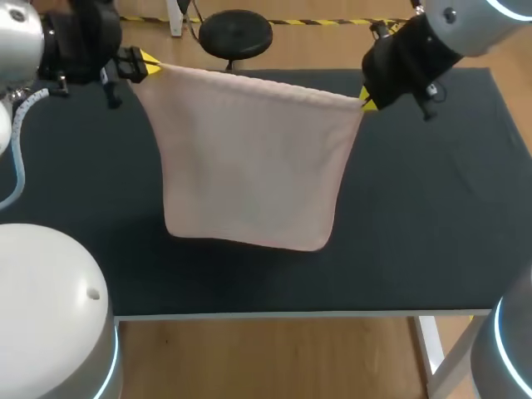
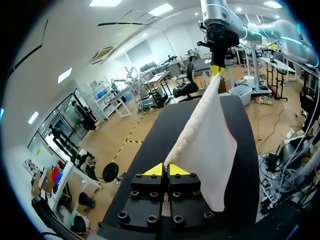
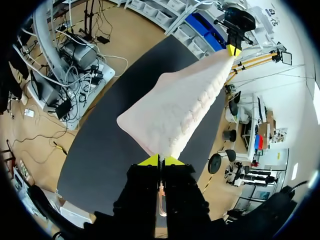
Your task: Fold the towel
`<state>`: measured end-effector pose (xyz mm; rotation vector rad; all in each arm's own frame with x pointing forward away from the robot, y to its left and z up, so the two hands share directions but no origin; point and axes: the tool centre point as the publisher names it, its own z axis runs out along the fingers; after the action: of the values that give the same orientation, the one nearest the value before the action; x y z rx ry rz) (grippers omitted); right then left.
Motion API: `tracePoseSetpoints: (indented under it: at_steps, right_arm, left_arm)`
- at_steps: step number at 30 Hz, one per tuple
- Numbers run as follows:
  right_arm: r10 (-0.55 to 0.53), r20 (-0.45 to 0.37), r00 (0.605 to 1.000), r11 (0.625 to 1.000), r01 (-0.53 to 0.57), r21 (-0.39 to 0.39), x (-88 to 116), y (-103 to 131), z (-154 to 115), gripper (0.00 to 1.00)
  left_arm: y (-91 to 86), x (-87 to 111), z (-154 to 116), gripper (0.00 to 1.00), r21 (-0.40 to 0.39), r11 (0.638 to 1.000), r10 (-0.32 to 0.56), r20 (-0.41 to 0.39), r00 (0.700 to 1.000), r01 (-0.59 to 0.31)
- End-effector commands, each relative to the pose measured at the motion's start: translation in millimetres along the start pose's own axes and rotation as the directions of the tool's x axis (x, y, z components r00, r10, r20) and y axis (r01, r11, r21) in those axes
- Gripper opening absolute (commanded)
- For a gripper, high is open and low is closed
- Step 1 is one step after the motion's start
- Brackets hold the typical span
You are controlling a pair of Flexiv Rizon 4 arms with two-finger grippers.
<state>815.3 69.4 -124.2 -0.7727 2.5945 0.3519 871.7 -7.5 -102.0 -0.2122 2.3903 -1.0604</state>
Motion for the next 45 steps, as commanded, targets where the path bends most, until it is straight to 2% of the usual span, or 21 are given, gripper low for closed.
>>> tracePoseSetpoints:
  at_steps: [1,5,11,19,31,36,45]
  right_arm:
    - [0.011,-0.091,0.996,1.000,-0.013,-0.014,-18.2,-20.7,29.5,0.00]
    - [0.041,-0.141,0.989,0.999,-0.042,-0.005,-27.1,-36.5,54.3,0.00]
    - [0.070,-0.181,0.981,0.997,-0.074,-0.019,-37.6,-58.2,81.4,0.00]
    - [0.093,-0.206,0.974,0.994,-0.101,-0.029,-60.2,-87.0,107.6,0.00]
    - [0.092,-0.272,0.958,0.994,-0.106,-0.036,-106.4,-111.3,150.9,0.00]
    - [0.101,-0.305,0.947,0.993,-0.117,-0.033,-120.0,-124.7,170.8,0.00]
    - [0.112,-0.350,0.930,0.991,-0.129,-0.023,-133.3,-151.0,207.6,0.00]
  left_arm:
    - [13.9,-34.5,41.8,0.00,-0.019,1.000,-0.022,-0.032,0.999,0.022]
    - [23.0,-50.0,68.6,0.00,-0.056,0.997,-0.055,-0.050,0.997,0.052]
    - [27.6,-72.1,97.9,0.00,-0.080,0.995,-0.073,-0.074,0.995,0.067]
    - [37.3,-103.1,127.4,0.00,-0.098,0.991,-0.105,-0.106,0.989,0.094]
    - [56.0,-152.4,160.1,0.00,-0.123,0.979,-0.179,-0.128,0.976,0.164]
    - [62.6,-163.4,181.9,0.00,-0.155,0.974,-0.190,-0.160,0.969,0.165]
    - [76.9,-173.0,219.5,0.00,-0.176,0.958,-0.259,-0.184,0.948,0.227]
